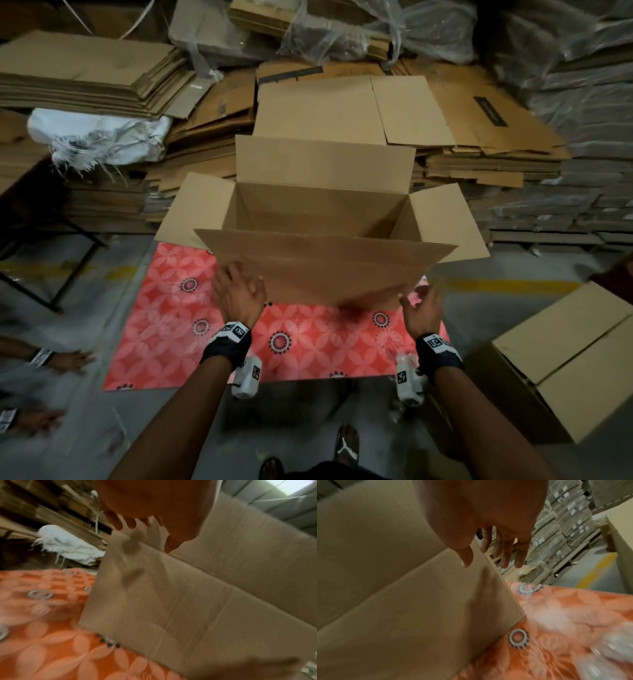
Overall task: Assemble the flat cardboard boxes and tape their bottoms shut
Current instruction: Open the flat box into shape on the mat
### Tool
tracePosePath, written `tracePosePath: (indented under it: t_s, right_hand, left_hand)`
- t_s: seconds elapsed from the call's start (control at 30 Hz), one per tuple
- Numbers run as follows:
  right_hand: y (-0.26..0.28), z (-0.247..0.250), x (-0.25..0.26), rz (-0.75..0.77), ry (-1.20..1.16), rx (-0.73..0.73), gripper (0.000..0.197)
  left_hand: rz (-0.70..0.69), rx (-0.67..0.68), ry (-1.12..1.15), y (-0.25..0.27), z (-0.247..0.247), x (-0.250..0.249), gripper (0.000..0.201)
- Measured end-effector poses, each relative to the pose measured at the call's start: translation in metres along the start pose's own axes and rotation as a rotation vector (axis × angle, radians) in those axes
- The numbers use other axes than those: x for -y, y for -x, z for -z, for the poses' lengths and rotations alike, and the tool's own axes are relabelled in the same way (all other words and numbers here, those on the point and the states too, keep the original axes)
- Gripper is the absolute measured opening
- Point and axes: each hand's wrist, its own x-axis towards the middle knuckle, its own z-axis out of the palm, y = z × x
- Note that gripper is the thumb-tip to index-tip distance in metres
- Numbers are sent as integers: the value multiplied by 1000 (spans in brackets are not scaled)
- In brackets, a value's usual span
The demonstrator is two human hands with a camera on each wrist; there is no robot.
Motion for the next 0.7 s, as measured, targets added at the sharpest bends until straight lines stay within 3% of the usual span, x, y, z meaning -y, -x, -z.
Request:
tracePosePath:
  t_s: [0.1,0.2,0.33,0.53,0.7]
  right_hand:
    - [9,-14,-10,67,147,53,52]
    - [9,-26,-25,80,284,117,81]
    - [0,-40,-47,136,272,219,111]
    - [-11,-49,-52,229,-10,245,108]
    - [-16,-54,-40,195,-50,195,108]
  left_hand:
    - [0,75,44,10,-21,30,63]
    - [33,111,77,11,-31,42,86]
    - [29,90,125,0,-37,55,110]
    - [-14,88,237,-32,-51,60,122]
    - [-66,64,297,-39,-51,54,112]
